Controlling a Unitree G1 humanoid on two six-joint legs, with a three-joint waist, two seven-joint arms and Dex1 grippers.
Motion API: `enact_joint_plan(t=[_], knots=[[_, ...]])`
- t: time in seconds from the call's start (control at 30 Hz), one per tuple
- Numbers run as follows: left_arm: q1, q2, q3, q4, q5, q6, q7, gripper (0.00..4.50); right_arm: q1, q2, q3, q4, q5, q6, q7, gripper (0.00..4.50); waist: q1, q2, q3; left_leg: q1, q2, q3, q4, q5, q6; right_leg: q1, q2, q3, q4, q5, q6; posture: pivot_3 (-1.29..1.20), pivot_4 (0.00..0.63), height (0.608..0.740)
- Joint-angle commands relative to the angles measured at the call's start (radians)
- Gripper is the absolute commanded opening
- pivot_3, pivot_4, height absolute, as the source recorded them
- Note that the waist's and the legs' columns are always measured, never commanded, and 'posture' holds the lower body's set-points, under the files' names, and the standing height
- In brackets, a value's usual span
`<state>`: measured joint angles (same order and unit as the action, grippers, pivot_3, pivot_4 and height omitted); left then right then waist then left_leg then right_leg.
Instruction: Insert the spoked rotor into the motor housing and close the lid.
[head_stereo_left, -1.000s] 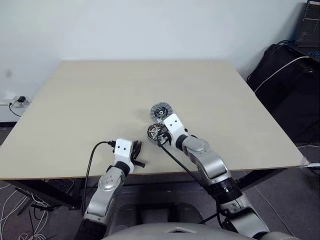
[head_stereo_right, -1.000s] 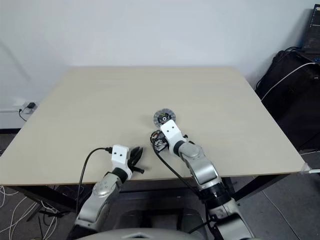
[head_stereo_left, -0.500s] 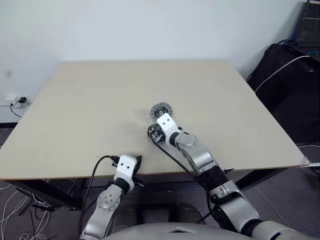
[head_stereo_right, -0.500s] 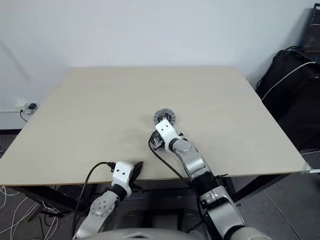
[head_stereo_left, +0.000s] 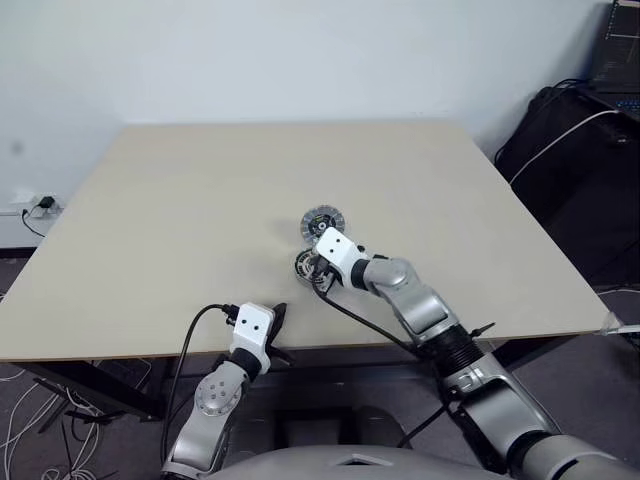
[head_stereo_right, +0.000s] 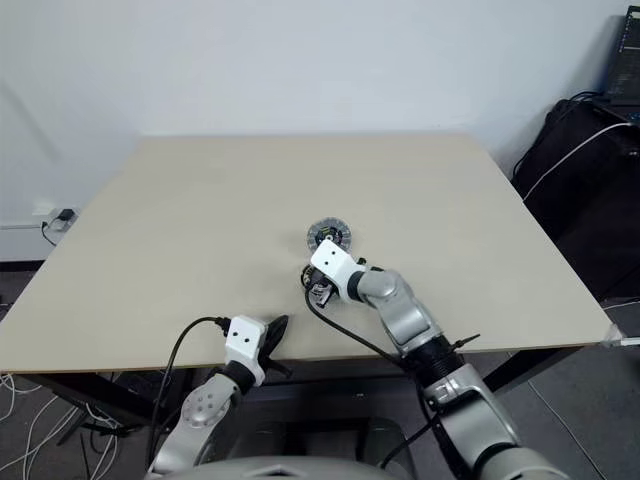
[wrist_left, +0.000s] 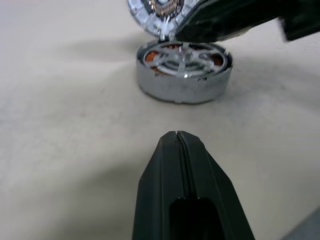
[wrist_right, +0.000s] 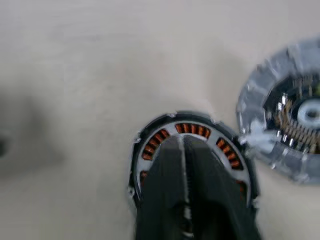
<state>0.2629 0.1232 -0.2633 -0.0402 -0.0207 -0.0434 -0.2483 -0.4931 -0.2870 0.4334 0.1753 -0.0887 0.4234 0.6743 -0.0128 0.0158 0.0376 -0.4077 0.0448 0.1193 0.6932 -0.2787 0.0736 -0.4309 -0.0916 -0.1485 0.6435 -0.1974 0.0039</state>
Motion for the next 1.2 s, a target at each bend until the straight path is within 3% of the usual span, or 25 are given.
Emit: enact_joint_plan(t=[0.03,0.13,0.4,1.0,1.1,1.2], knots=[[-0.017,-0.009,-0.002,-0.004,-0.007,-0.03,-0.017,0.0,-0.061,-0.057,0.057,-0.074,-0.018,-0.024,0.138,1.24,0.0,0.0,0.0,0.0,0.0,0.0,0.0,0.0,0.0,0.0,0.0,0.0,0.0,0.0,0.0,0.0,0.0,0.74],[-0.022,-0.014,-0.002,0.005,-0.009,-0.04,-0.029,0.0,-0.111,-0.112,0.121,-0.059,-0.057,-0.034,0.236,2.21,0.001,0.0,0.0,0.0,0.0,0.0,0.0,0.0,0.0,0.0,0.0,-0.001,0.0,0.0,0.0,0.0,0.0,0.74],[-0.004,-0.02,0.005,0.02,-0.01,-0.062,-0.032,0.0,-0.244,-0.116,0.231,0.112,-0.141,-0.069,0.381,2.21,0.002,0.0,0.0,0.0,0.0,0.0,0.0,0.001,0.002,0.0,0.0,-0.001,0.0,0.0,0.0,0.0,0.0,0.74],[0.022,-0.048,0.025,0.027,-0.005,-0.091,-0.011,0.0,-0.35,-0.047,0.296,0.384,-0.3,-0.238,0.435,2.21,0.002,0.0,0.0,0.0,0.0,0.001,0.0,0.0,0.0,0.0,0.0,-0.001,0.001,0.0,0.0,0.0,0.0,0.74],[0.02,-0.054,0.025,0.034,-0.004,-0.096,-0.008,0.0,-0.355,-0.055,0.31,0.399,-0.333,-0.272,0.441,1.65,0.002,0.0,0.0,0.001,0.0,0.001,0.0,0.0,0.0,0.001,0.0,-0.001,0.001,0.0,0.0,0.0,0.0,0.74],[0.021,-0.058,0.025,0.039,-0.005,-0.101,-0.007,0.0,-0.352,-0.06,0.312,0.404,-0.355,-0.297,0.441,0.69,0.002,0.001,-0.001,0.001,0.0,0.0,0.0,0.0,-0.001,0.001,0.0,-0.001,0.001,0.0,0.0,0.0,0.0,0.74]])
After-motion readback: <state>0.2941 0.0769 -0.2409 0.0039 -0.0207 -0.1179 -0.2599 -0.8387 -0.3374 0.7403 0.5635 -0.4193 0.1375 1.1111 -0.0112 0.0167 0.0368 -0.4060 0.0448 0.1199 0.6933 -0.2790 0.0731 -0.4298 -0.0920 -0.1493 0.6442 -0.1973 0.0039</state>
